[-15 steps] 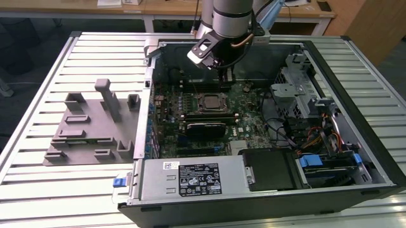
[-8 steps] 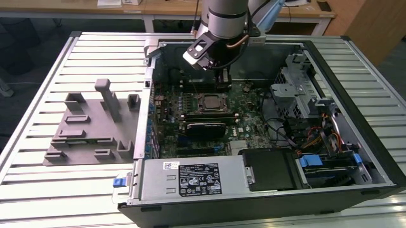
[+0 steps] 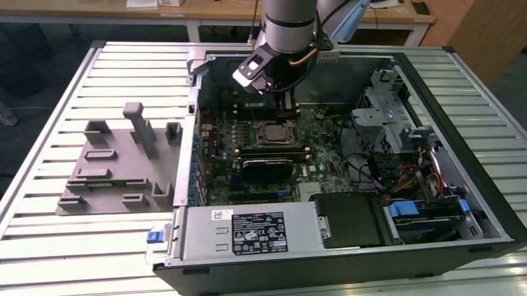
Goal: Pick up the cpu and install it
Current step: 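Close the cpu cover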
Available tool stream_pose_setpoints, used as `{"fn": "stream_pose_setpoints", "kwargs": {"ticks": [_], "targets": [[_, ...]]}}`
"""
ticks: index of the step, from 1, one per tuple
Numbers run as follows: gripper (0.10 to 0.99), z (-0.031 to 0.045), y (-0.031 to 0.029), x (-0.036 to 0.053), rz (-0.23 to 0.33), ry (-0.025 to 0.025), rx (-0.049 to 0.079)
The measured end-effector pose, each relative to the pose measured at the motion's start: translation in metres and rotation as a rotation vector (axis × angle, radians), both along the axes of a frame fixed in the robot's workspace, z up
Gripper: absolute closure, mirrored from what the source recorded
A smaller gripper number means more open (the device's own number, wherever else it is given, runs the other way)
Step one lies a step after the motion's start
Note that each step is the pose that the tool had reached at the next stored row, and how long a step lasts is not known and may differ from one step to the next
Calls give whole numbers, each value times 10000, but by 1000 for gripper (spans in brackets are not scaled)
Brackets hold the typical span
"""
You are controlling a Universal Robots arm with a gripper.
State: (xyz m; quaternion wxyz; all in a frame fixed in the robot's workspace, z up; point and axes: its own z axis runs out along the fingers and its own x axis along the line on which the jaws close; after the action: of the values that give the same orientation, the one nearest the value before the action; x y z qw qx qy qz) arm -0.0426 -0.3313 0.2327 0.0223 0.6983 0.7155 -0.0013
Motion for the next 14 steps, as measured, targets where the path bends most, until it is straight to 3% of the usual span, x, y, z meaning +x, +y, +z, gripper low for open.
{"fn": "stream_pose_setpoints", "kwargs": {"ticks": [12, 14], "targets": [[980, -45, -21, -40, 11, 0, 0], [980, -46, -21, -40, 232, 0, 0]]}}
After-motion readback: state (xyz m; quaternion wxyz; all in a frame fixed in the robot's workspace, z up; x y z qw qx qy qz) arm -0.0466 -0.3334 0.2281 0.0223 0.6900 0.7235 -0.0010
